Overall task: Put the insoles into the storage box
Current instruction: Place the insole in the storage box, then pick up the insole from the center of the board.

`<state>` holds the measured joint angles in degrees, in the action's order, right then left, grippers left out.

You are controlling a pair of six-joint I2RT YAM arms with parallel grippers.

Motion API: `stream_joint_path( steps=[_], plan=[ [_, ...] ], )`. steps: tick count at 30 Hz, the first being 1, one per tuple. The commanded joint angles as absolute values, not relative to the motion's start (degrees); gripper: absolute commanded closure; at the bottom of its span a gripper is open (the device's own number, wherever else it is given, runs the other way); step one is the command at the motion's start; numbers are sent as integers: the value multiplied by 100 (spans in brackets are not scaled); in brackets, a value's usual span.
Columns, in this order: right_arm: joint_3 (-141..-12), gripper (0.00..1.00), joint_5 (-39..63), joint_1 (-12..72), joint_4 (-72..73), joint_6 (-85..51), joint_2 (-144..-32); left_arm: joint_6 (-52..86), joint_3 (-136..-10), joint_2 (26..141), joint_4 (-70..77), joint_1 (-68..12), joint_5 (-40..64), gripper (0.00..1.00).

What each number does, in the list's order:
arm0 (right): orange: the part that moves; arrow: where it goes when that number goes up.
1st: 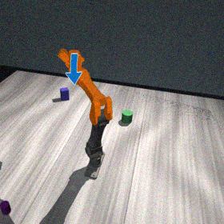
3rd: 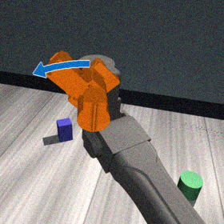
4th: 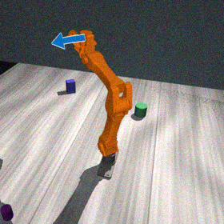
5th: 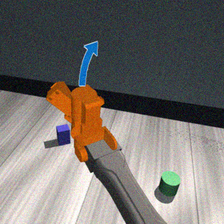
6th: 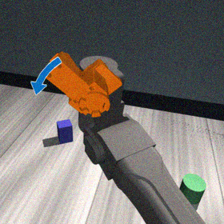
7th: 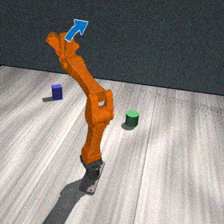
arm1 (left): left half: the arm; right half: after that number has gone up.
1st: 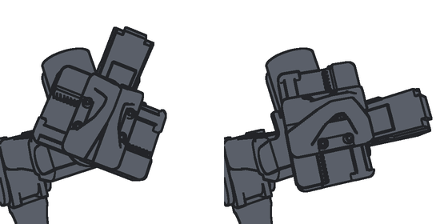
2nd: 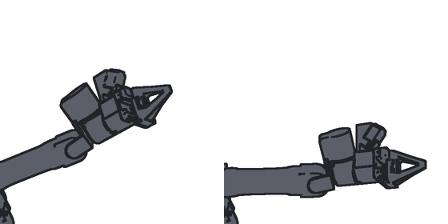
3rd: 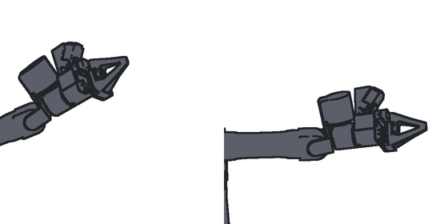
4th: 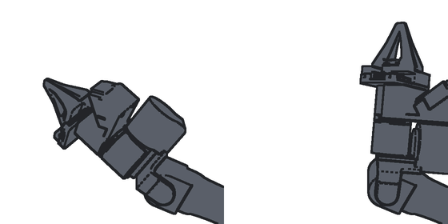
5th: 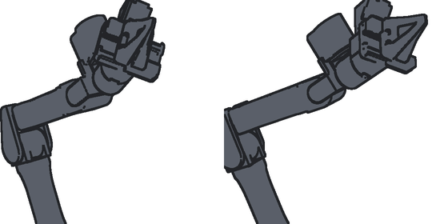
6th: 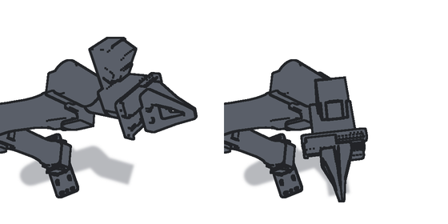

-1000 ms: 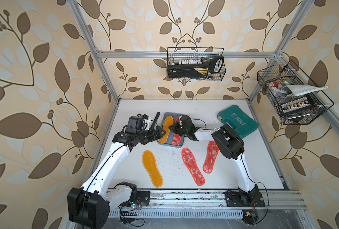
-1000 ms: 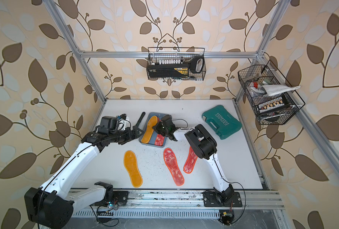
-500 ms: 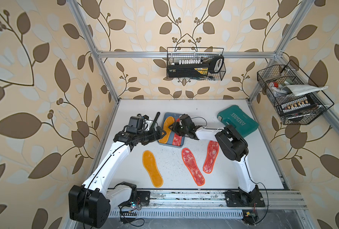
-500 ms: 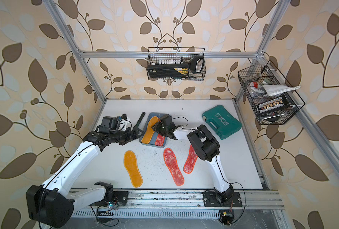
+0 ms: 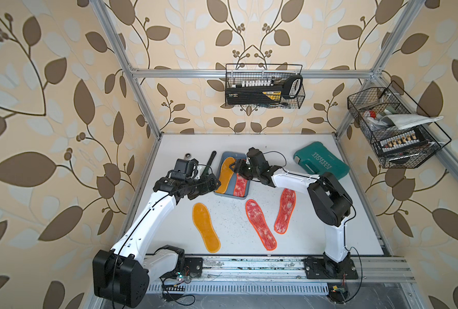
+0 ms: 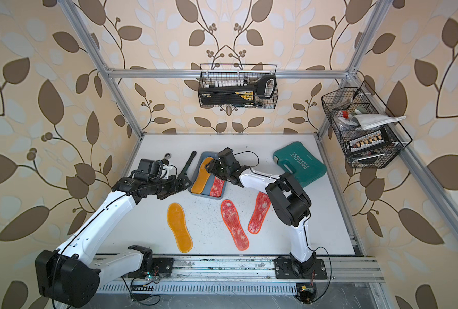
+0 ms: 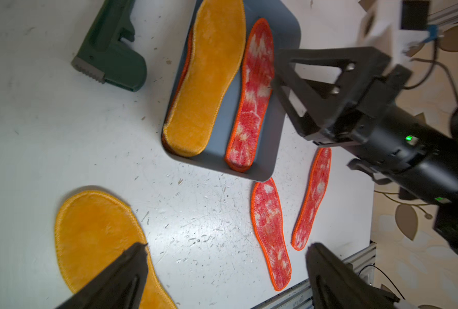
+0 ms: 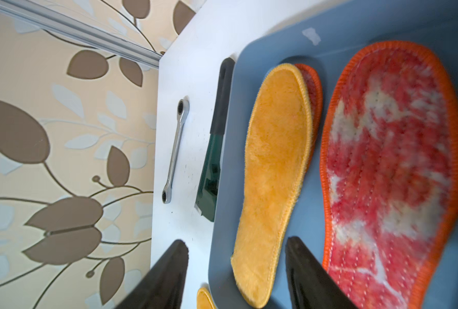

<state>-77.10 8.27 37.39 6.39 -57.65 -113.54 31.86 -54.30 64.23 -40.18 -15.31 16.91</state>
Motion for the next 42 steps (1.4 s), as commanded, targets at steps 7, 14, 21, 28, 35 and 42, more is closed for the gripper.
stream_joint_path(
  steps=[7,14,21,28,35,42],
  plan=[
    [-6843,29,562,3964,-455,-4203,-9750,4029,-4731,5901,-4689,-1620,441,10],
    [-6140,16,-137,4034,-1489,-3233,-8478,5396,-4303,5826,-5198,-2782,-963,13],
    [-5667,10,-588,4034,-2143,-2815,-7431,6153,-3824,5927,-5278,-3139,-1133,16],
    [-5274,9,-489,3764,-2241,-2799,-6916,6442,-3202,6032,-4659,-3175,-778,25],
    [-5197,9,-335,3704,-2198,-2836,-6969,6270,-3025,6469,-4104,-3173,-501,39],
    [-5155,9,-161,3705,-2034,-2969,-7055,6179,-2796,6706,-3801,-3173,-330,51]
  ],
)
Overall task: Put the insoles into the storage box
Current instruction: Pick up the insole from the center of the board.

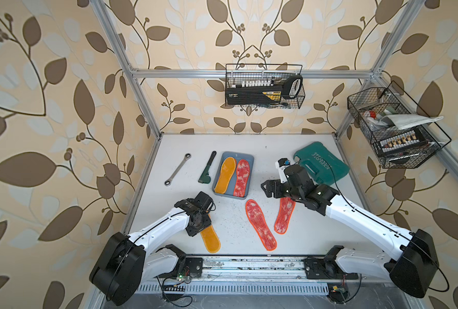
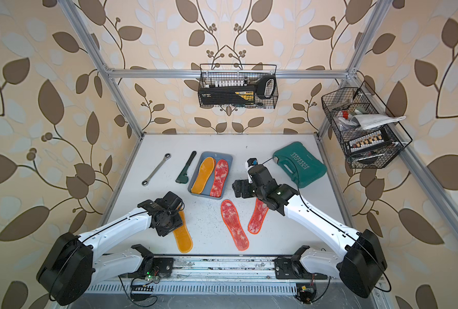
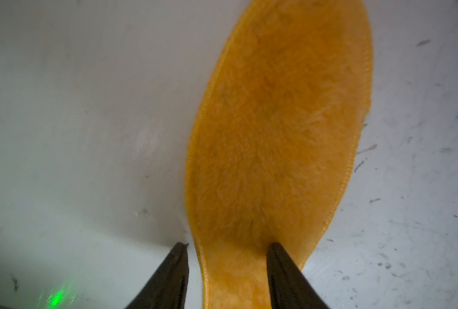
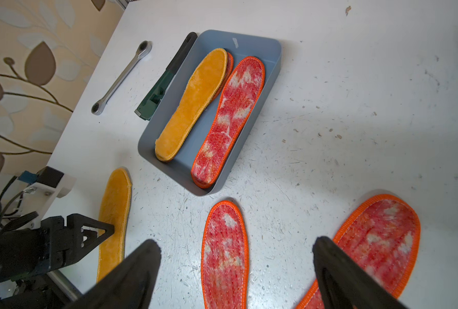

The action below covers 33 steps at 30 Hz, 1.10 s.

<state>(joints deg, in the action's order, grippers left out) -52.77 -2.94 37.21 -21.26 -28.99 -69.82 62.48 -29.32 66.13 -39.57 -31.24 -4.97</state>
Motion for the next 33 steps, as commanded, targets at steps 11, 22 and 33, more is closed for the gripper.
stream_joint_path(
  steps=[11,22,33],
  plan=[
    [-5133,9,-41,3703,-1964,-3059,-7087,6129,-2511,7065,-3362,-3184,-121,85],
    [-4941,9,500,3702,-1567,-3380,-7102,5476,-3129,6401,-3862,-3203,-326,100],
    [-4554,11,1722,4033,106,-4570,-7638,4578,-3835,5483,-3790,-3438,-718,100]
  ],
)
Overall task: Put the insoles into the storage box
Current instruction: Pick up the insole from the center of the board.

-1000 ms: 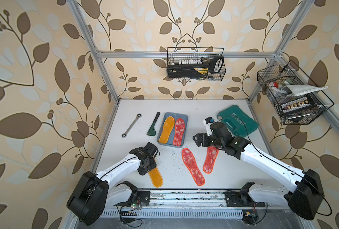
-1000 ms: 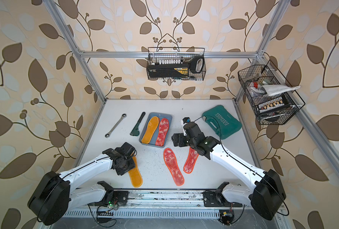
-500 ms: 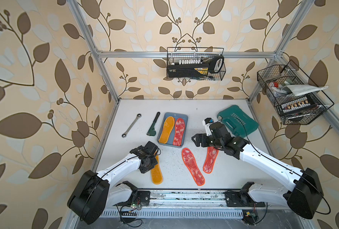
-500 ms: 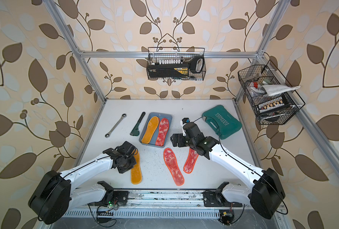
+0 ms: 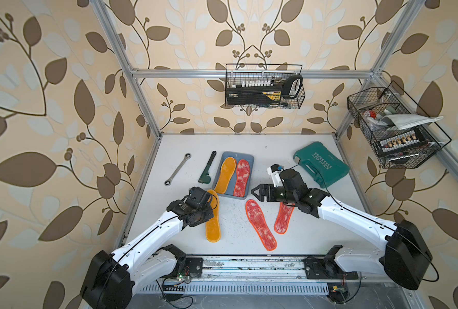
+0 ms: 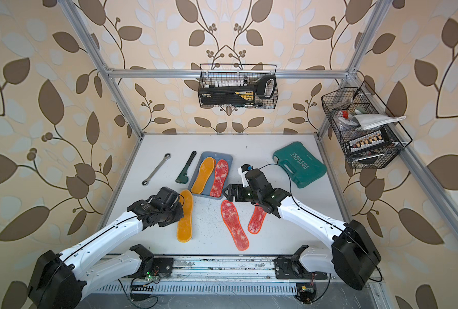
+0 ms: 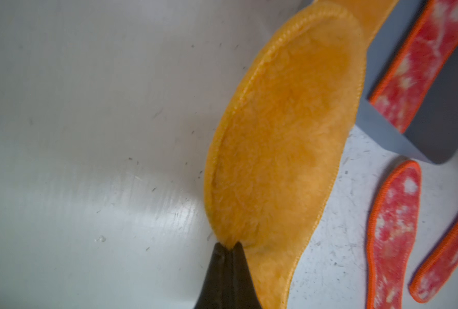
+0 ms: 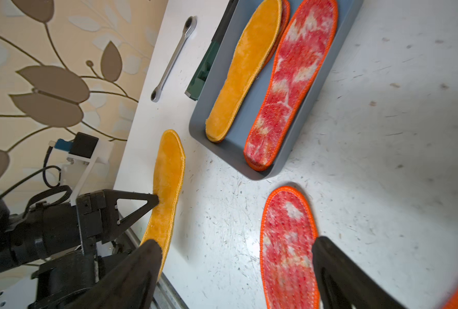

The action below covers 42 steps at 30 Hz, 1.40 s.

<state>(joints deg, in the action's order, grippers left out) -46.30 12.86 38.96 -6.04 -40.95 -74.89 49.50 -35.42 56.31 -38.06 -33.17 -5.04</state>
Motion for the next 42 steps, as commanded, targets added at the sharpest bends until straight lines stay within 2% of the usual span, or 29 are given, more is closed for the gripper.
stream_joint_path(
  steps=[1,7,13,15,20,26,30,32,34,37,40,42],
  plan=[
    [-4557,11,1771,4150,273,-4687,-7741,4524,-3901,5440,-3735,-3513,-795,100],
    [-4625,13,1815,4442,1139,-5276,-8222,4250,-4211,5464,-3072,-4065,-1247,100],
    [-4611,25,2005,4451,2085,-5731,-8801,4125,-4458,5716,-2480,-4377,-1233,100],
    [-4622,31,2051,4436,2291,-5824,-8929,4128,-4517,5806,-2365,-4394,-1138,100],
    [-4562,55,2140,4338,2718,-6033,-9069,4225,-4588,5930,-2137,-4406,-879,100],
    [-4440,77,2261,4241,2980,-6159,-9068,4237,-4598,6062,-1898,-4404,-562,100],
    [-4323,97,2389,4092,3117,-6235,-9024,4140,-4634,6038,-1909,-4403,-444,99],
    [-4262,100,2504,4069,3196,-6239,-8974,4022,-4656,6029,-1934,-4399,-352,89],
    [-4215,100,2638,3898,3324,-6232,-8907,3848,-4676,6021,-1910,-4382,-156,77],
    [-4150,100,2864,3794,3503,-6181,-8777,3564,-4685,6011,-1814,-4175,501,64],
    [-4081,100,3100,3680,3644,-6163,-8613,3328,-4659,6004,-1701,-3801,1346,54],
    [-4069,100,3224,3623,3651,-6127,-8499,3232,-4614,6011,-1544,-3538,1881,53]
  ],
)
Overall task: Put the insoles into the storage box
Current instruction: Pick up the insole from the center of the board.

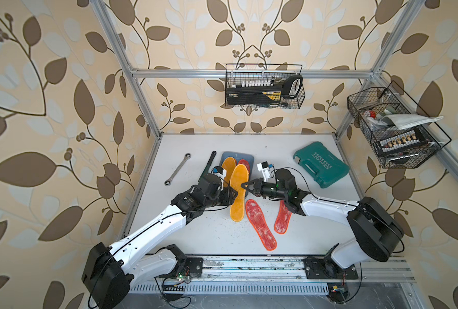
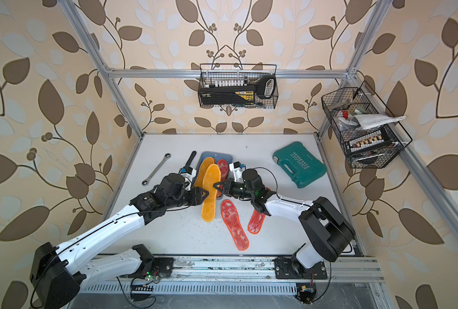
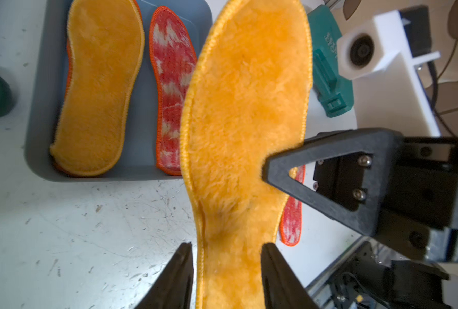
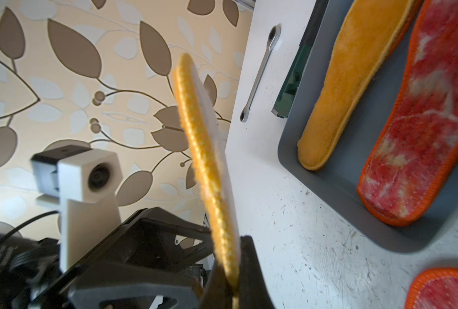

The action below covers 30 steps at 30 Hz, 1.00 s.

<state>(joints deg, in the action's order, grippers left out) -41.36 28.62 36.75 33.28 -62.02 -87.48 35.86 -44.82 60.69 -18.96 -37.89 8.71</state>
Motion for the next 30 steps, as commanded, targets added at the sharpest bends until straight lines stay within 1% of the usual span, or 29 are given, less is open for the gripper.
stream_joint_path(
  steps=[1,8,11,12,18,20,21,23,24,25,28,30],
  plan=[
    [-4069,100,3284,3603,3665,-6102,-8444,3198,-4601,6027,-1471,-3411,2173,53],
    [-4033,100,3585,3465,3801,-6168,-8185,2999,-4624,6038,-1080,-3001,3103,53],
    [-4025,100,3664,3447,3953,-6294,-8174,3073,-4614,6090,-835,-2907,3439,56],
    [-4017,100,3674,3445,3992,-6325,-8167,3089,-4613,6108,-782,-2888,3517,58],
    [-3973,100,3719,3406,4061,-6381,-8157,3173,-4639,6141,-611,-2829,3838,82],
    [-3958,100,3713,3389,4018,-6366,-8156,3127,-4687,6157,-720,-2820,3835,97],
    [-3951,100,3696,3370,3964,-6343,-8140,3097,-4706,6161,-788,-2819,3803,100],
    [-3958,99,3624,3320,3673,-6205,-8072,3013,-4744,6161,-940,-2789,3715,100],
    [-3983,93,3575,3301,3436,-6076,-8011,2977,-4762,6177,-1008,-2779,3665,100],
    [-4019,85,3479,3291,3109,-5909,-7930,2902,-4816,6228,-1108,-2764,3595,100],
    [-4183,67,3249,3257,2195,-5399,-7693,2651,-5092,6571,-1415,-2725,3524,100],
    [-4227,60,3141,3177,1766,-5172,-7540,2475,-5300,6899,-1538,-2677,3487,100]
  ],
)
